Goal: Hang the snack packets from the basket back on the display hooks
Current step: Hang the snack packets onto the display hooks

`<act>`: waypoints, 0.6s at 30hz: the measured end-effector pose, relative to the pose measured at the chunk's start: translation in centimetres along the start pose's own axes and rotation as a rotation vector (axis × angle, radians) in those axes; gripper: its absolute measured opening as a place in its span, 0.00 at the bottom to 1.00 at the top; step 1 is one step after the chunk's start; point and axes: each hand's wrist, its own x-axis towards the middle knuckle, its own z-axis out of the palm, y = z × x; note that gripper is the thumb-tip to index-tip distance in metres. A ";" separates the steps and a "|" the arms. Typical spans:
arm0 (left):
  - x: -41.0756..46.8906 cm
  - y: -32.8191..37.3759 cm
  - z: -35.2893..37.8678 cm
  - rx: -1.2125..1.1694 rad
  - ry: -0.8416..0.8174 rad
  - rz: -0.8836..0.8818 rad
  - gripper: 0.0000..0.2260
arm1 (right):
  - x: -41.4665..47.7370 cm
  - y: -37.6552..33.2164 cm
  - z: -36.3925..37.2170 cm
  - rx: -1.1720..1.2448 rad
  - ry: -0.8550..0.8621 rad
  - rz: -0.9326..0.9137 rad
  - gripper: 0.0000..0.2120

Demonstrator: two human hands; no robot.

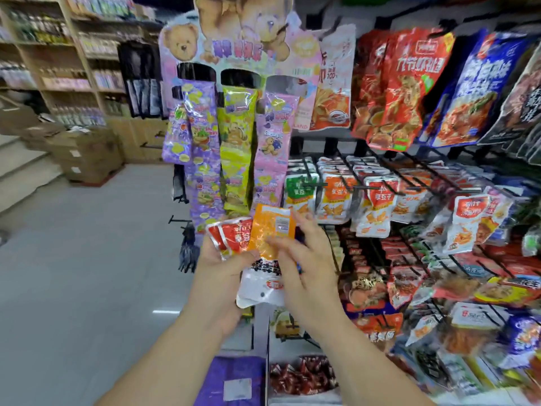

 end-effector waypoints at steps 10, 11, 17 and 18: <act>1.7 6.6 -6.0 0.005 -0.167 -0.089 0.23 | 3.6 -3.4 1.2 -0.664 -0.256 -0.614 0.23; 2.0 7.1 -6.2 -0.005 -0.165 -0.089 0.22 | 3.9 -4.0 1.3 -0.666 -0.240 -0.620 0.22; 3.6 10.3 -5.6 0.083 -0.192 0.018 0.21 | 4.0 -8.1 0.9 -0.415 -0.120 -0.174 0.16; 3.9 11.0 -5.1 0.118 -0.212 0.048 0.21 | 4.2 -8.8 0.7 -0.344 -0.091 -0.059 0.13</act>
